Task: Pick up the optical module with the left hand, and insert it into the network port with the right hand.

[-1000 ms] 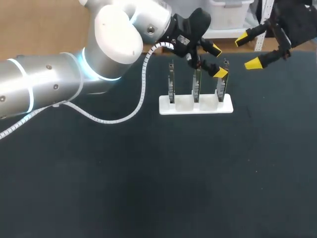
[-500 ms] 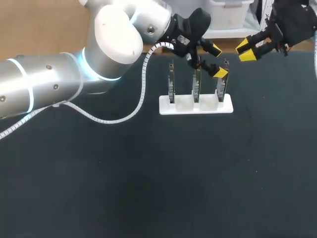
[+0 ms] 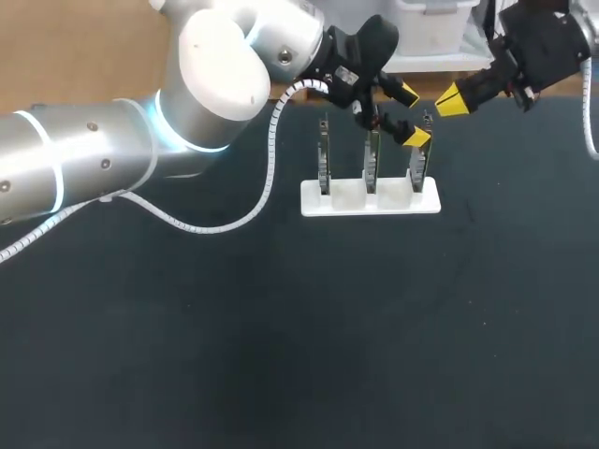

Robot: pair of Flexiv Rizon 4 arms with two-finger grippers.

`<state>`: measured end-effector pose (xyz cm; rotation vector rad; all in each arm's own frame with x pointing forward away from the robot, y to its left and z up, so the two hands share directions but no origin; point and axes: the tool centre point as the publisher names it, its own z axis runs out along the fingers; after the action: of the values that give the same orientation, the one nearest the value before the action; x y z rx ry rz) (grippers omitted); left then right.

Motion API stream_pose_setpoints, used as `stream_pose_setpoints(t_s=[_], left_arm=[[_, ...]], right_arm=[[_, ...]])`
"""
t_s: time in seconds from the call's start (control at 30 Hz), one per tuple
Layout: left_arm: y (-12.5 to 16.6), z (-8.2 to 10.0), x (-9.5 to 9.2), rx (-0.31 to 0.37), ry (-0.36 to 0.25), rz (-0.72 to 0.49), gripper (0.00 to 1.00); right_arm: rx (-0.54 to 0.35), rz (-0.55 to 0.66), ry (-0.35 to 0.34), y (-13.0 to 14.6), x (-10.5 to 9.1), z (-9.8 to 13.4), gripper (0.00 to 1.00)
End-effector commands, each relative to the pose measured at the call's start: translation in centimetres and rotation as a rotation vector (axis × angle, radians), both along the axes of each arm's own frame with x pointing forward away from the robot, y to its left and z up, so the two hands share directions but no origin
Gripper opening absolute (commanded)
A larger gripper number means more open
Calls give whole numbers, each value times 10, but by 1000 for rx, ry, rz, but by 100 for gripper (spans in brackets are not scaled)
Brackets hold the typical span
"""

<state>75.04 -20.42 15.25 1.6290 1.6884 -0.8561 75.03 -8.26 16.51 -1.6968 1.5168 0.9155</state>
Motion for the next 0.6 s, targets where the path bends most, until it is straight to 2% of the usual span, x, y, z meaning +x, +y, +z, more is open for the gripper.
stream_pose_setpoints(t_s=[0.03, 0.6], left_arm=[[-1, 1, 2, 6, 3, -1, 100], [-1, 1, 2, 6, 3, -1, 100]], right_arm=[[-3, 4, 2, 4, 5, -3, 0], [-35, 45, 2, 9, 18, -7, 0]])
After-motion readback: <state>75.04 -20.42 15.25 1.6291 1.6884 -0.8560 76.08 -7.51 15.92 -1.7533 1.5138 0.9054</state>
